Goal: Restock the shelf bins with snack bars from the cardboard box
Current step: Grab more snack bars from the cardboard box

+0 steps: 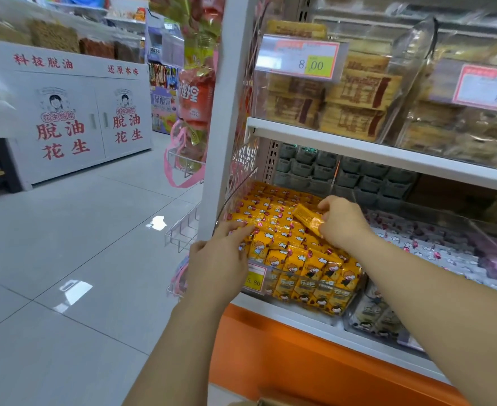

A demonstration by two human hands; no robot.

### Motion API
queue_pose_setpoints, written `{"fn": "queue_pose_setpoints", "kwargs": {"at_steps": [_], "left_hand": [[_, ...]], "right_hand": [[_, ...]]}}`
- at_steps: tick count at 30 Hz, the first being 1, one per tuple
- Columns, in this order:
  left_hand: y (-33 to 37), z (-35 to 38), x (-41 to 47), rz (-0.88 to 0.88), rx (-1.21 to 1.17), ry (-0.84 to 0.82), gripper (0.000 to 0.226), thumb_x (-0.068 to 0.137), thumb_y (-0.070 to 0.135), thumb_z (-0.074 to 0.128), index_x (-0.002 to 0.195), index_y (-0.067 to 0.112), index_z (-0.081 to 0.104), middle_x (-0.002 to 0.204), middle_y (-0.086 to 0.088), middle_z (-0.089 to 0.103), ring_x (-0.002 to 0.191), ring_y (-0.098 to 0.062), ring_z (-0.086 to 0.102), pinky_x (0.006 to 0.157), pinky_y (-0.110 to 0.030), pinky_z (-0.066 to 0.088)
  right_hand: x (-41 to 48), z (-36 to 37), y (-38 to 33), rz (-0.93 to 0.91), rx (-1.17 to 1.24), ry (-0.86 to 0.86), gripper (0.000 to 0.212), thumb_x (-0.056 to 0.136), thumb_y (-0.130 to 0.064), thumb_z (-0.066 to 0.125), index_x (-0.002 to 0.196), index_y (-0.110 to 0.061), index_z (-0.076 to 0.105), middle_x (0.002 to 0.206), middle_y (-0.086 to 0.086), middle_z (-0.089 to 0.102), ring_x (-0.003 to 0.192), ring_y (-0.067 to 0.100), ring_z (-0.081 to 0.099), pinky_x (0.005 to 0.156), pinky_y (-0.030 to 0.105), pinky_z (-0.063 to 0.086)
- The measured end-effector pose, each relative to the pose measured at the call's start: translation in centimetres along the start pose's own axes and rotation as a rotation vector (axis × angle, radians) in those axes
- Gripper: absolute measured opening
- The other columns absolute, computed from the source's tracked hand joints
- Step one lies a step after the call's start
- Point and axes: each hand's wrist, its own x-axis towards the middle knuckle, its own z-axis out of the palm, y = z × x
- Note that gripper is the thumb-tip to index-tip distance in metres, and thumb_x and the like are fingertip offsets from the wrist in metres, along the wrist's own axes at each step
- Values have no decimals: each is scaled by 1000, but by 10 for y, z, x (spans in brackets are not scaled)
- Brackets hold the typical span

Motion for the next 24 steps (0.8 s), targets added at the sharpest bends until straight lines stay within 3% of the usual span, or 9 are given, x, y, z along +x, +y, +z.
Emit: {"fn": "queue_pose_setpoints", "kwargs": {"at_steps": [3,7,10,14,16,20,24], "left_hand": [[-2,-1,-2,12,-66,-33,51,98,16,42,144,37,35,151,15,29,129,-11,43,111,-42,31],[-7,0,-7,26,-297,-6,54,95,9,45,142,36,40,148,12,38,126,-16,48,105,-47,41],[-7,-4,-7,-3,-377,43,50,96,9,45,139,34,43,143,7,43,124,-14,48,101,-35,45],[-1,-20,-3,-23,-585,122,46,98,13,47,128,47,39,127,15,46,101,3,51,76,-12,43],[2,-26,-2,5,-699,123,47,97,14,52,123,50,36,122,19,46,94,10,52,71,-7,44],[1,-30,-4,-14,-922,129,39,93,18,60,116,46,47,110,24,57,94,4,61,68,-9,51],[-2,-33,-2,-77,-941,224,28,90,18,63,110,37,55,106,17,61,87,3,63,62,-8,50]], "right_hand": [[-4,-9,4,-46,-34,-15,48,86,-7,61,130,-23,51,113,2,64,91,21,62,75,37,55],[-9,-9,6,-30,-94,-148,50,83,-15,71,129,-20,52,128,8,56,101,24,60,80,35,53],[-16,-11,-1,-85,74,-109,45,83,-7,70,123,-19,55,127,7,57,96,20,58,69,26,51],[-36,-22,-21,-376,231,-28,42,85,-3,65,114,-31,56,119,-6,58,93,10,56,64,12,45],[-48,-26,-33,-489,284,-66,44,84,-3,66,107,-38,54,114,-12,58,91,9,61,71,17,51],[-60,-32,-50,-570,405,-77,45,83,0,65,105,-38,56,104,-24,56,97,1,59,84,21,53],[-56,-28,-67,-562,522,-45,40,83,-7,68,108,-36,56,105,-16,60,96,5,61,86,30,54]]}}
